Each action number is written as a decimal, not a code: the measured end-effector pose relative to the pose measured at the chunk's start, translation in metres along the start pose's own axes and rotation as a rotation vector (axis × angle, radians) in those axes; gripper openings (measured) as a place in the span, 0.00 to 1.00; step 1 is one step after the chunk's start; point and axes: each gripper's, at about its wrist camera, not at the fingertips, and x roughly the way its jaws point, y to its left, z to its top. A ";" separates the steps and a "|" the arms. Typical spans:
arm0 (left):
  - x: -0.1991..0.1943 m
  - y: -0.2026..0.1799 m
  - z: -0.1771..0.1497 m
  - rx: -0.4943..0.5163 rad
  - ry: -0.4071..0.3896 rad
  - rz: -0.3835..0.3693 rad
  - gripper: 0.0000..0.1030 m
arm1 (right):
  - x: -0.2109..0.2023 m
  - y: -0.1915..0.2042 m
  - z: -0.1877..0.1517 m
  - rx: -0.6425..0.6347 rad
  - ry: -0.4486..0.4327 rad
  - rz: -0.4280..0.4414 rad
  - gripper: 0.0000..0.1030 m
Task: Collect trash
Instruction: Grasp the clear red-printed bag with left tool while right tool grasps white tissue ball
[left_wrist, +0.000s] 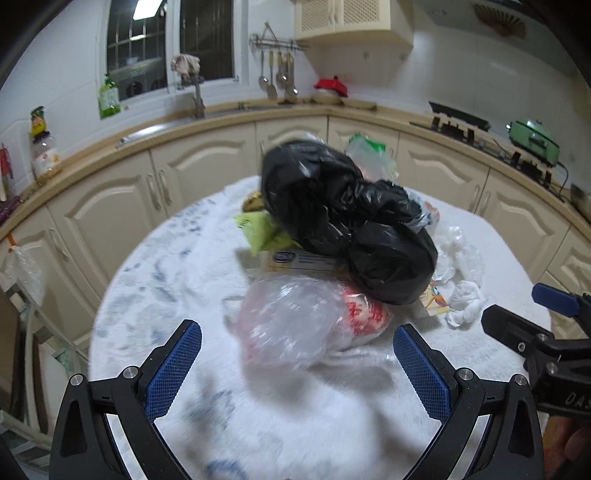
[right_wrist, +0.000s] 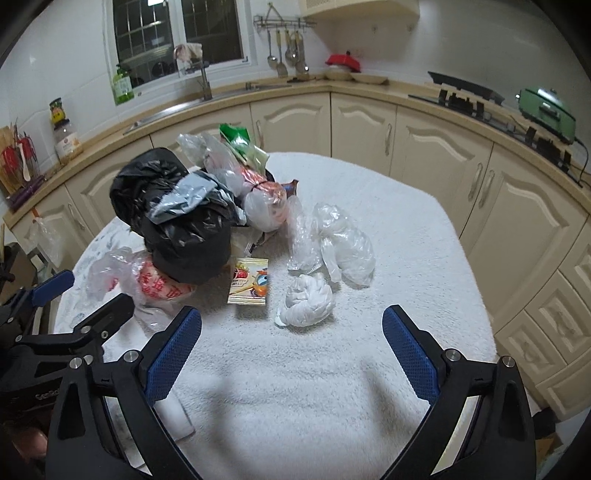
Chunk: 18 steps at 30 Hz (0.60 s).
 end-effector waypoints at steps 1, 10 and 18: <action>0.010 -0.002 0.002 0.003 0.015 -0.005 0.99 | 0.004 -0.001 0.001 0.003 0.007 -0.003 0.94; 0.075 -0.003 0.016 -0.015 0.129 -0.042 0.99 | 0.044 -0.017 0.006 0.040 0.083 -0.018 0.79; 0.090 0.005 0.018 -0.037 0.158 -0.104 0.66 | 0.062 -0.015 0.004 0.003 0.117 -0.019 0.42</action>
